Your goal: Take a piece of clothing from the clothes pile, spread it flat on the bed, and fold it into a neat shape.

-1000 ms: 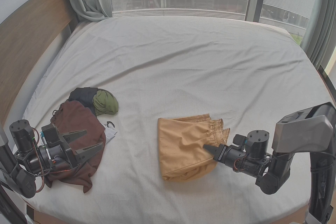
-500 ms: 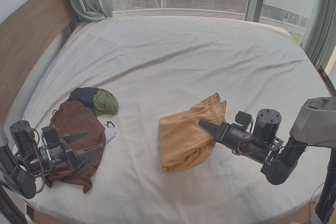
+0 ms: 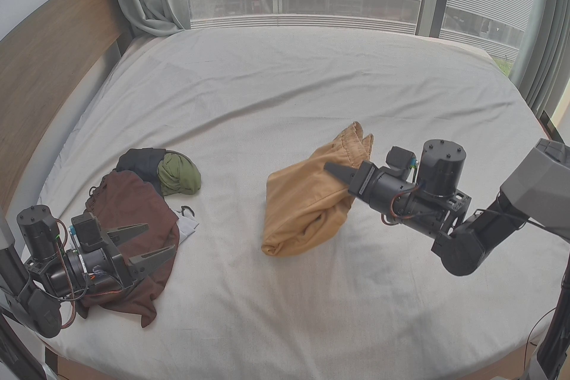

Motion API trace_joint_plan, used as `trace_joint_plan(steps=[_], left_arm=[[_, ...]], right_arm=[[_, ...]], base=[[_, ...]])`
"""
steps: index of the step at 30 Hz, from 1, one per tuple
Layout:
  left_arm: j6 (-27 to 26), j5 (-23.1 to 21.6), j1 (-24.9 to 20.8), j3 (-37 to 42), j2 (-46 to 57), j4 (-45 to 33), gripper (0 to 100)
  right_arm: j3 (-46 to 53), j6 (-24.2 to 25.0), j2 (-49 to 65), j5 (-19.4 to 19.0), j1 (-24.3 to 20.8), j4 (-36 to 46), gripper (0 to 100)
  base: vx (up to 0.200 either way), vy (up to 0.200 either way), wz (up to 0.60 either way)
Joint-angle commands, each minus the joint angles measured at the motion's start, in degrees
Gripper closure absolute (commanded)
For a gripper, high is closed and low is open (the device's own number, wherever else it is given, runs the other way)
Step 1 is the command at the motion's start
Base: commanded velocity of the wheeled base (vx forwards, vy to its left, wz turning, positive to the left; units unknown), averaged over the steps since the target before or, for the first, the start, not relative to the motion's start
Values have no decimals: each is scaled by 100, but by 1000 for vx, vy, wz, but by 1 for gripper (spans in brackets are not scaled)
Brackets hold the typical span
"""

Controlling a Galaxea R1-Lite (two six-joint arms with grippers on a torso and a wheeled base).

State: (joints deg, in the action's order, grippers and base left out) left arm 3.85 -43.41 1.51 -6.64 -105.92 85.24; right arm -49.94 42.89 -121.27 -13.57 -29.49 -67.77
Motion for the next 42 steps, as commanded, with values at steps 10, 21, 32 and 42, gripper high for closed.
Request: trace_joint_plan(steps=[10, 21, 32, 42], left_arm=[[-7, -1, -2, -4, -25, 2, 0], [-7, -10, 16, 5, -42, 2, 0], [-7, -10, 16, -12, -78, -7, 0], [-16, -10, 16, -12, -113, -7, 0]], right_arm=[[-2177, 0, -450, -5, 233, 1459, 100], [-3663, 0, -1074, -49, 356, 2461, 100], [-4770, 0, -1663, -49, 374, 2997, 100], [-5684, 0, -2252, -49, 435, 3375, 100]], base=[[0, 0, 0], [0, 0, 0], [0, 0, 0], [0, 0, 0]])
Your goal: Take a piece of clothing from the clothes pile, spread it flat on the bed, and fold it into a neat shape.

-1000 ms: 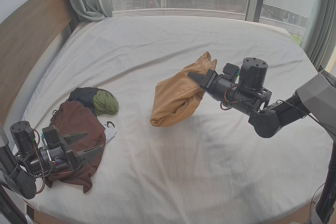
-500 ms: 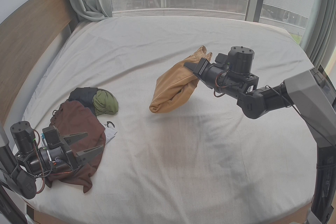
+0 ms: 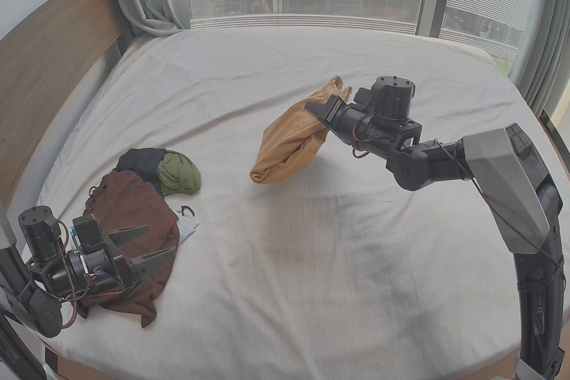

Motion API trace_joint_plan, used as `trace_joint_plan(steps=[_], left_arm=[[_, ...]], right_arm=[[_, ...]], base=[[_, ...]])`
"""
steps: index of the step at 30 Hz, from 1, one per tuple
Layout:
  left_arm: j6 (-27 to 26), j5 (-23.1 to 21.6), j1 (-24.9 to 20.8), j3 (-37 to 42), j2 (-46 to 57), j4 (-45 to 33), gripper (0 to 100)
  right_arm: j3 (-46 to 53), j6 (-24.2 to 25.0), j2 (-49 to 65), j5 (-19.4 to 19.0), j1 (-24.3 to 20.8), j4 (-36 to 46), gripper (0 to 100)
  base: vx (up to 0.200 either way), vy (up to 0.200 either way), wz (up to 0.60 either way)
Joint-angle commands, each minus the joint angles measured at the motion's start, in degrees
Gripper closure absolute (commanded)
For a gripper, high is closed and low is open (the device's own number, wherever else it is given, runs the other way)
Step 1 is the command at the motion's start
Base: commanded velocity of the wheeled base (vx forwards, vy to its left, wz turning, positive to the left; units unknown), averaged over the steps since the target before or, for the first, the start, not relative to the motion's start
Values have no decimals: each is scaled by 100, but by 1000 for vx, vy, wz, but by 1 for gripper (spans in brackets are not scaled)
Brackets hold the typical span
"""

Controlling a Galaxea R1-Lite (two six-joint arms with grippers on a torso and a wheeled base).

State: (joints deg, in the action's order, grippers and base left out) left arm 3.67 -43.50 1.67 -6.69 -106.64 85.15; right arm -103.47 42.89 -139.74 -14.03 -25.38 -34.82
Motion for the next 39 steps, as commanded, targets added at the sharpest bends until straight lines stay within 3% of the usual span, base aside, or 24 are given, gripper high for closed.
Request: trace_joint_plan(steps=[1, 11, 19, 23, 31, 32, 39], left_arm=[[2, -1, 9, -7, -58, 1, 0], [-7, -1, 9, 1, -85, 10, 0], [-7, -10, 9, 1, -76, 10, 0], [-7, -19, 9, 1, -85, 1, 0], [-7, -54, 9, -7, -76, 10, 0], [-7, -54, 9, -7, -76, 10, 0], [-7, -54, 9, -16, -67, 10, 0]], right_arm=[[-366, 0, -493, -3, 24, 107, 100], [-437, -87, -1187, 67, 235, 159, 100], [592, -87, -1082, 322, 297, -122, 100], [1418, -96, -1046, 357, 297, -825, 100], [1927, -105, -941, 357, 350, -1335, 100], [1989, -96, -888, 357, 350, -1344, 0], [2191, -167, -132, 515, 561, -1308, 0]], base=[[0, 0, 0], [0, 0, 0], [0, 0, 0], [0, 0, 0], [0, 0, 0], [0, 0, 0], [0, 0, 0]])
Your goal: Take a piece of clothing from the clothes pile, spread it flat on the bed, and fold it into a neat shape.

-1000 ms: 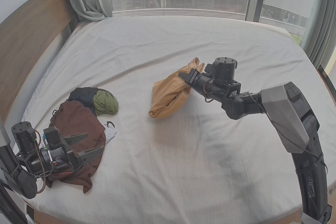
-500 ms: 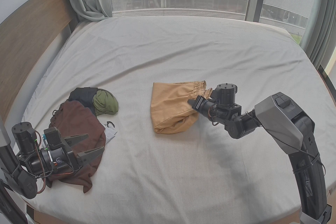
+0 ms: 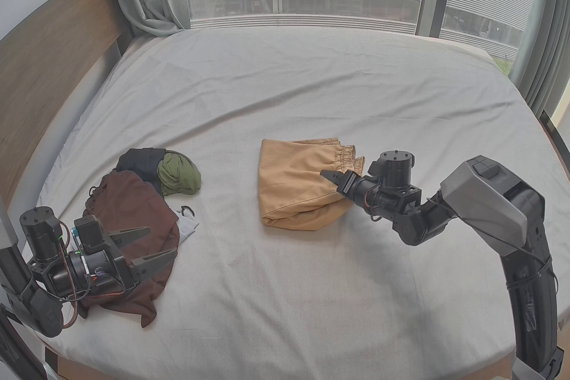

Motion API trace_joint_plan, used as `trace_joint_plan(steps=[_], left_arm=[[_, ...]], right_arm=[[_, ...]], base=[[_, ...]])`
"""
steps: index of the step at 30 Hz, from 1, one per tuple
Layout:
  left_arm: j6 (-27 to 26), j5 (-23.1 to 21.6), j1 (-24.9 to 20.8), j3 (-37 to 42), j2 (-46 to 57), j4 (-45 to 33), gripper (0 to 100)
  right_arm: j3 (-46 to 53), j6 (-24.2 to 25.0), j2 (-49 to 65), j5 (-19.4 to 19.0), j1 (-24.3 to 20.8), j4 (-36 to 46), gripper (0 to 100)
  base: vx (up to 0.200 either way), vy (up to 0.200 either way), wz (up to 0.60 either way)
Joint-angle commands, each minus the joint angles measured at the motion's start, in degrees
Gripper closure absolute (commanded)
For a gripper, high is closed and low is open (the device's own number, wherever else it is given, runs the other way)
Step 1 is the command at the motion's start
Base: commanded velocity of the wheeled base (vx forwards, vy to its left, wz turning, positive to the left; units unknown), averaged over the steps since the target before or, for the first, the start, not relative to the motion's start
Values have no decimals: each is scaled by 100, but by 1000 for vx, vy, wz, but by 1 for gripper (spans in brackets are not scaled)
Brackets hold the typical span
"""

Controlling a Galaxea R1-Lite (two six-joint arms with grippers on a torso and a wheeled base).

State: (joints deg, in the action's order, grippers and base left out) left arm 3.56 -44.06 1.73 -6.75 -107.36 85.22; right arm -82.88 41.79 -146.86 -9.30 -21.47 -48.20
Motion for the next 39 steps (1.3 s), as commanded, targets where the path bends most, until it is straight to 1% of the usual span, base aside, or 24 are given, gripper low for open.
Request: trace_joint_plan(steps=[1, 3, 7, 12, 14, 16, 20, 24, 27, 33, 36, 37, 38, 39], left_arm=[[4, 2, 3, -10, 5, 3, 0], [13, 2, 3, -19, 5, 3, 0], [13, 2, 3, -19, -4, 3, 0], [22, 2, 3, -19, -4, 3, 0], [22, 2, 3, -19, -4, 3, 0], [22, 2, 3, -28, -4, 3, 0], [22, 2, 11, -19, -13, 3, 0], [31, 2, 20, -28, -13, 3, 0], [31, -6, 20, -28, -22, 3, 0], [48, -15, 11, -19, -48, -6, 0], [321, -147, 3, -54, 5, 3, 0], [321, -147, 3, -54, 5, 3, 0], [655, -288, -59, -45, 110, 73, 0], [839, -367, -85, -45, 189, 144, 0]], right_arm=[[132, -127, 703, 42, 222, 39, 0], [106, -259, 984, 34, 327, 56, 0], [9, -285, 1318, 34, 371, 303, 0], [-17, -373, 1265, 34, 283, 338, 0], [-8, -373, 1230, 34, 178, 329, 0], [-8, -373, 1142, 34, 55, 329, 0], [-175, -558, 360, 78, -59, 303, 0], [-281, -628, -106, 315, -94, 267, 0], [-290, -628, -247, 324, -94, 259, 0], [-263, -602, -185, 332, -94, 241, 0], [-228, -575, 79, 385, -94, 162, 0], [-228, -575, 79, 385, -94, 162, 0], [-35, -558, 509, 438, -94, 109, 0], [106, -549, 808, 438, -94, 100, 0]], base=[[0, 0, 0], [0, 0, 0], [0, 0, 0], [0, 0, 0], [0, 0, 0], [0, 0, 0], [0, 0, 0], [0, 0, 0], [0, 0, 0], [0, 0, 0], [0, 0, 0], [0, 0, 0], [0, 0, 0], [0, 0, 0]])
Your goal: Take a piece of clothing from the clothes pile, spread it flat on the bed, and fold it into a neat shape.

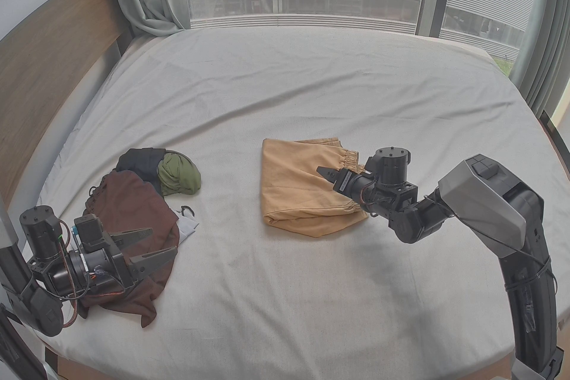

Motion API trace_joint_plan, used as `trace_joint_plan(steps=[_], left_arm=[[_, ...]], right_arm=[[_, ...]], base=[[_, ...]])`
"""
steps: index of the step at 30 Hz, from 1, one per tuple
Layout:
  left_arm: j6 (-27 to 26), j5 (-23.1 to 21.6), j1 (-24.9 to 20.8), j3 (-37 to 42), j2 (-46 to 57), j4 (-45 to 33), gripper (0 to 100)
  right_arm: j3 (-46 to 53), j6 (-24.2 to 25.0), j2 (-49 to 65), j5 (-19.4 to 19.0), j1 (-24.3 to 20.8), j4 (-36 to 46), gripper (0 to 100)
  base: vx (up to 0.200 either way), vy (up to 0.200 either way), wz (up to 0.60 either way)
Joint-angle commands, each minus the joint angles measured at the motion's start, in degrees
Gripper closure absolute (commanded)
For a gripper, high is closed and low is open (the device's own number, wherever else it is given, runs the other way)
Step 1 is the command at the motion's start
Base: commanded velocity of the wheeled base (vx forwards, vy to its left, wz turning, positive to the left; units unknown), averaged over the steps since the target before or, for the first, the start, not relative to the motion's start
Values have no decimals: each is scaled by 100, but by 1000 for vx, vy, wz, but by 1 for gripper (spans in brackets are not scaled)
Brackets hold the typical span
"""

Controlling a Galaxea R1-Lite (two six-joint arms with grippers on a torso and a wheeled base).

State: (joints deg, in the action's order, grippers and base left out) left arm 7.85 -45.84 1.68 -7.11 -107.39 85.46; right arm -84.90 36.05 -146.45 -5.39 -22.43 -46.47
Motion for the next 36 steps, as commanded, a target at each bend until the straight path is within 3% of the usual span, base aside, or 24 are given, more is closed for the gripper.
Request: trace_joint_plan(steps=[1, 5, 9, 14, 16, 18, 27, 34, 36], left_arm=[[656, -329, -186, 16, 245, 296, 0], [823, -558, -397, 34, 403, 340, 0], [858, -769, -986, 166, 798, 340, 0], [823, -822, -1117, 280, 1238, 340, 0], [832, -918, -1153, 561, 1598, 331, 0], [806, -997, -1197, 711, 1835, 235, 0], [823, -1358, -1223, 702, 4701, -2780, 0], [1025, -1305, -1170, 702, 6696, -4678, 0], [1061, -1305, -1179, 702, 6854, -4828, 0]], right_arm=[[579, 34, 1276, 47, 19, -73, 0], [1203, 8, 2138, 20, 37, -81, 0], [2504, -186, 3658, 3, 28, -55, 0], [4113, -1320, 4880, -59, 213, -73, 0], [5027, -1926, 5618, -252, 485, -81, 0], [5545, -2181, 6146, -384, 635, -81, 0], [7382, -2330, 9090, -454, 1417, -11, 0], [7953, -2304, 11173, -428, 1672, 463, 0], [7980, -2304, 11340, -428, 1742, 569, 0]], base=[[0, 0, 0], [0, 0, 0], [0, 0, 0], [0, 0, 0], [0, 0, 0], [0, 0, 0], [0, 0, 0], [0, 0, 0], [0, 0, 0]])
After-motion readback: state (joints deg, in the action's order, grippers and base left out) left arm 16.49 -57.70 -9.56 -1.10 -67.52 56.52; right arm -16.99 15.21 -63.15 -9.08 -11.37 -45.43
